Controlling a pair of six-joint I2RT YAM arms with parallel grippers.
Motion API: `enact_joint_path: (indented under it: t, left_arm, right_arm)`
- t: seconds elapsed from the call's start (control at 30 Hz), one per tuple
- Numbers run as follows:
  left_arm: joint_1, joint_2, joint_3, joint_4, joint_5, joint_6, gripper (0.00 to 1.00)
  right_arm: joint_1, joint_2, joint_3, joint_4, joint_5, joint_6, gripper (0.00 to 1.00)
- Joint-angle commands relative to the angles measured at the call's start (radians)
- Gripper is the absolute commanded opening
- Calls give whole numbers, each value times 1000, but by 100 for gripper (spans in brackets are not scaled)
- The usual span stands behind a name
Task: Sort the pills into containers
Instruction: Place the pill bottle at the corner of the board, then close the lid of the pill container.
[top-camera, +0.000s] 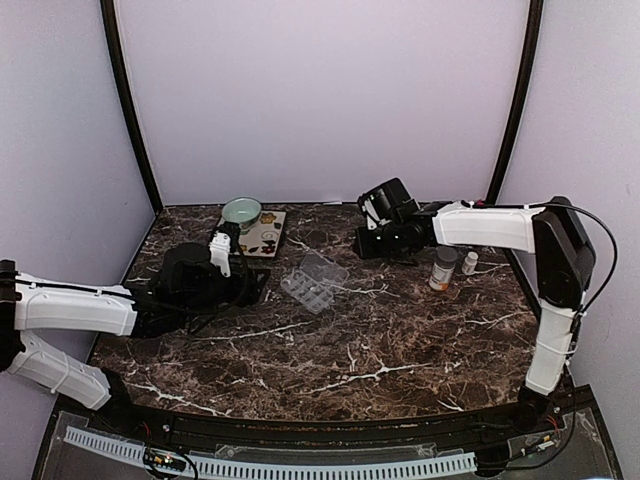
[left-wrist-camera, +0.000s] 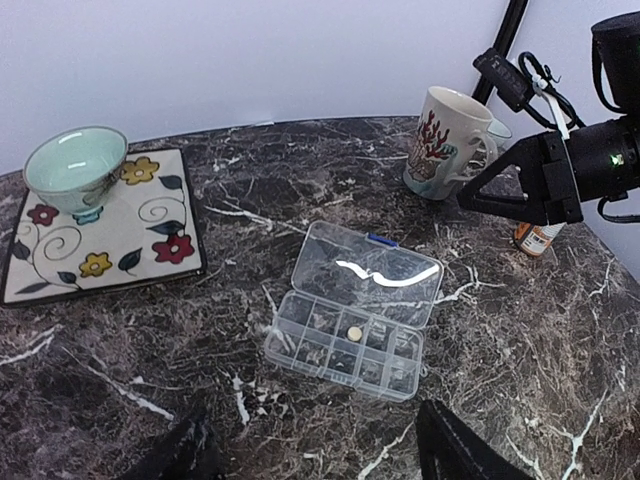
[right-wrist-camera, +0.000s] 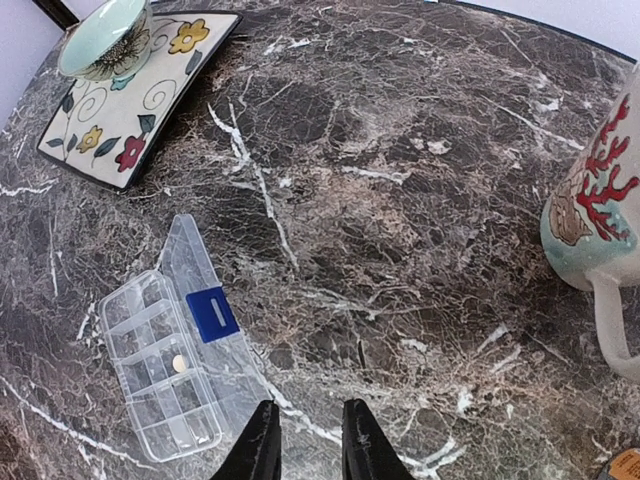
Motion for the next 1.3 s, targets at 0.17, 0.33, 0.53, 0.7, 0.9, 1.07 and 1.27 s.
enact_joint_path:
  t: [0.17, 0.33, 0.53, 0.7, 0.9, 1.07, 1.27]
  left_arm:
    - [44, 67, 6, -59, 125, -174, 61]
    - [63, 123, 35, -101, 194, -218, 38]
    - [72, 199, 90, -138, 262, -219, 18]
    - [78, 268, 136, -156, 301, -220, 5]
    - [84, 348, 192, -176, 359, -223, 0]
    - [86, 405, 244, -197, 381, -222, 0]
    - [90, 468, 278, -209, 398, -227, 0]
  right_arm:
    - [10, 118, 105, 5, 9, 4, 22]
    - [10, 155, 141, -5, 14, -1, 19]
    - [5, 182, 163, -11, 20, -1, 18]
    - [3, 204, 176, -16, 11, -1, 17]
    - [0, 213, 179, -16, -4, 0, 17]
    - [-2, 226, 184, -16, -32, 0, 17]
    - [-4, 240, 192, -14, -58, 0, 17]
